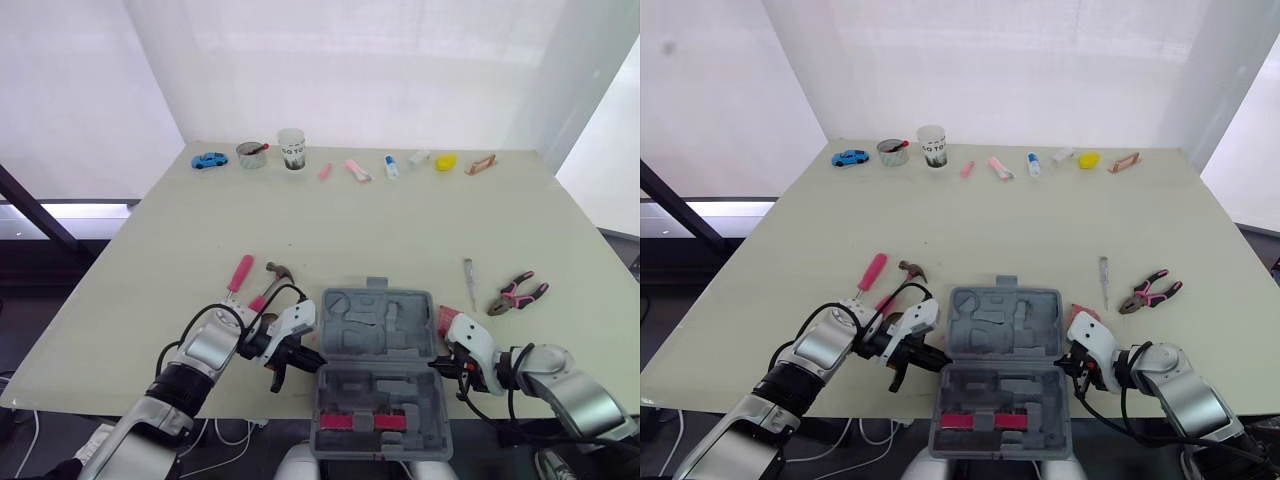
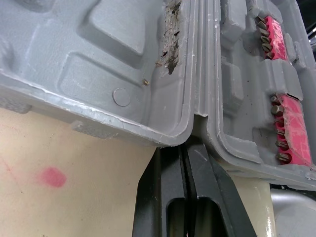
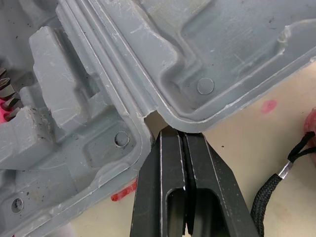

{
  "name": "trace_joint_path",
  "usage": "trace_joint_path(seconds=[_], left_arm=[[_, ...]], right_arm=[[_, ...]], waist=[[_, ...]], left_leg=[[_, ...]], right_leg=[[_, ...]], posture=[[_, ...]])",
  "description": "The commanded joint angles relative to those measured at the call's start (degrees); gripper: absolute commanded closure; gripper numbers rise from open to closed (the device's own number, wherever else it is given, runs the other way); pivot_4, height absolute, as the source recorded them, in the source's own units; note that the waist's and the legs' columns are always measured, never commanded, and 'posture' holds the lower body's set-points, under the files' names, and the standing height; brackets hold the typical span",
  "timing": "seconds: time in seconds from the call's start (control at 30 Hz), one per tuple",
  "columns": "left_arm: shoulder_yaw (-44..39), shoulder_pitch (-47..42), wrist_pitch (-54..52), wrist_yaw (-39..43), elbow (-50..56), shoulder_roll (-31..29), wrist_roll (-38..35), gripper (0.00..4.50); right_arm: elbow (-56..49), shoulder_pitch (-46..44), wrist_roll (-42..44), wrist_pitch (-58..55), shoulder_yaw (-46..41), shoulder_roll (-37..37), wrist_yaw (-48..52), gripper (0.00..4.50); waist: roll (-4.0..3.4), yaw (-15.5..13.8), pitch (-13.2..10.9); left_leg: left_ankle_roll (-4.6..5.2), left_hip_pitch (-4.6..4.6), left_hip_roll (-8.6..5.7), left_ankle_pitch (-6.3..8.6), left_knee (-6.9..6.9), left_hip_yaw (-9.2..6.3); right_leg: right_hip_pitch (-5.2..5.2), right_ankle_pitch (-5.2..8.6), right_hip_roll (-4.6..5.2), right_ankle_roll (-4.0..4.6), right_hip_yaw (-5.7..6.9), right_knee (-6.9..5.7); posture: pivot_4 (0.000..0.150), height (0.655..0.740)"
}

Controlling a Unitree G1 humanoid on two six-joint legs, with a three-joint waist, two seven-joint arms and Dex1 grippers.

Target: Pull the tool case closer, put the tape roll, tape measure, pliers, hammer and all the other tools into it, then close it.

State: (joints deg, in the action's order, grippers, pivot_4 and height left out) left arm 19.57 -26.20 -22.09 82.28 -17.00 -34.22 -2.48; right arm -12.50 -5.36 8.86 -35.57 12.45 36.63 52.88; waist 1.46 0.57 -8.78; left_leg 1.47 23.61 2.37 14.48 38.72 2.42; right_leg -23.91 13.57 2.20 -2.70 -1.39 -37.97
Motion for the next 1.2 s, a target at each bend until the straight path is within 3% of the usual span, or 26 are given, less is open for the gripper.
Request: trace_joint_path(seconds=[0.03,1.2], left_arm=[[1.2,0.4,0.2,-1.9,-1.4,0.7,0.8,4.47],[1.3,0.1,2.2,-3.5,-3.6,2.0,1.5,4.47]], right_arm=[[-1.7,-0.4,1.3,1.3,-0.3,-0.2,0.1,4.5],[-0.5,-0.6,1.2,2.1,-0.9,0.3,-0.5,4.5]], waist=[[-0.01,0.0,0.0],[-0.35,-0.3,0.2]], left_leg=[[0.0,0.0,0.0,0.0,0.0,0.0],[0.0,-0.08,-0.01,0.0,0.04,-0.01]], right_leg=[[0.0,0.0,0.0,0.0,0.0,0.0],[0.11,0.0,0.0,0.0,0.0,0.02]], posture=[[0.15,0.74],[0.15,0.74]])
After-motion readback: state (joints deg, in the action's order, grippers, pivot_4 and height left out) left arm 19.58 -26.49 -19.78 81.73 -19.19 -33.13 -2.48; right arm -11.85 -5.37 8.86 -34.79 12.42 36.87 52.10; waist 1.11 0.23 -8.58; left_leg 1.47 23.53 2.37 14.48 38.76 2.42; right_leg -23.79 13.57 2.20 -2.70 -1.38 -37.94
